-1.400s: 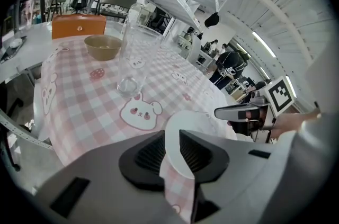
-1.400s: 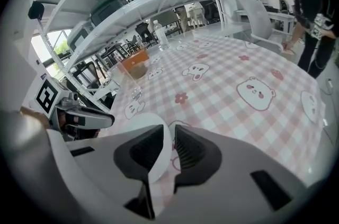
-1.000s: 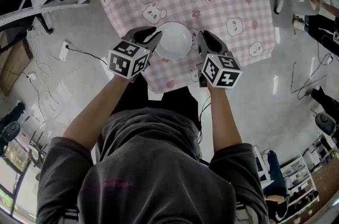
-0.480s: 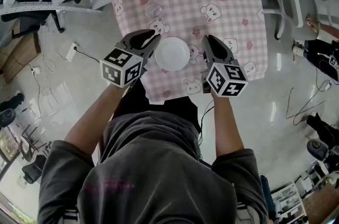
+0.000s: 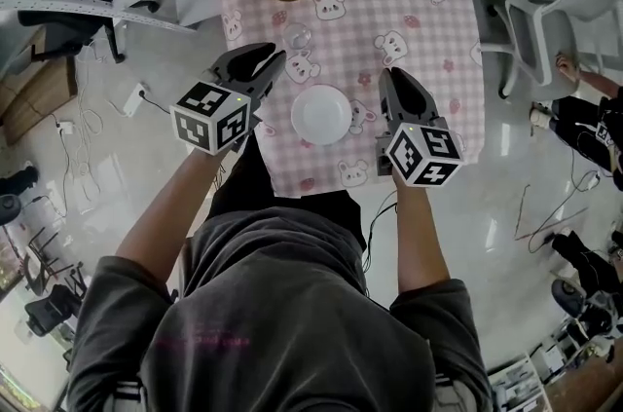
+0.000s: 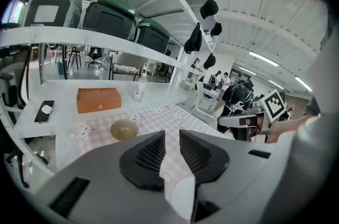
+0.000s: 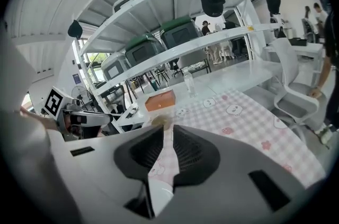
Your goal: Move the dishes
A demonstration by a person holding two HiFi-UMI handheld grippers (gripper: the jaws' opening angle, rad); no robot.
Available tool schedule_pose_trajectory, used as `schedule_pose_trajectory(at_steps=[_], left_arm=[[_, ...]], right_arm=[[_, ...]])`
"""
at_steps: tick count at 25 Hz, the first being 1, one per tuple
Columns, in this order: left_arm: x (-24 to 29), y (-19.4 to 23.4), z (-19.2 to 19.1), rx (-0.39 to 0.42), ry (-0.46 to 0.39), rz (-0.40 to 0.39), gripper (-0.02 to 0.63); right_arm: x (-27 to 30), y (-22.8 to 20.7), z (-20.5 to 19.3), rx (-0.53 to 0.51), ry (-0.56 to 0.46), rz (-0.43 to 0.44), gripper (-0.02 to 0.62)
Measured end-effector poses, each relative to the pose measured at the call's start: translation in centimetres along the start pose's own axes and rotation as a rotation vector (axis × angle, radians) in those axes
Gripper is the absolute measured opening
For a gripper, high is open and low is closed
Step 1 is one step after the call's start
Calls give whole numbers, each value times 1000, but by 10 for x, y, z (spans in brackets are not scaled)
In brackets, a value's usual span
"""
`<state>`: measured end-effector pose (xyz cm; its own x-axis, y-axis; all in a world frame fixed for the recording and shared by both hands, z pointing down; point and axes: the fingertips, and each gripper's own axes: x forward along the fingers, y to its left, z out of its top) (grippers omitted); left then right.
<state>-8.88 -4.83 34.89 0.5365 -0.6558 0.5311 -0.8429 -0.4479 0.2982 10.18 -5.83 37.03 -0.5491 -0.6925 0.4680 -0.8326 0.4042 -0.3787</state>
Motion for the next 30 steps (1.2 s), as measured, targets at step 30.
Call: schedule_pose_trajectory(at_steps=[30], left_arm=[[108,190,12,41,149,-236,81]], right_arm=[[127,42,43,73,-73,-294,61]])
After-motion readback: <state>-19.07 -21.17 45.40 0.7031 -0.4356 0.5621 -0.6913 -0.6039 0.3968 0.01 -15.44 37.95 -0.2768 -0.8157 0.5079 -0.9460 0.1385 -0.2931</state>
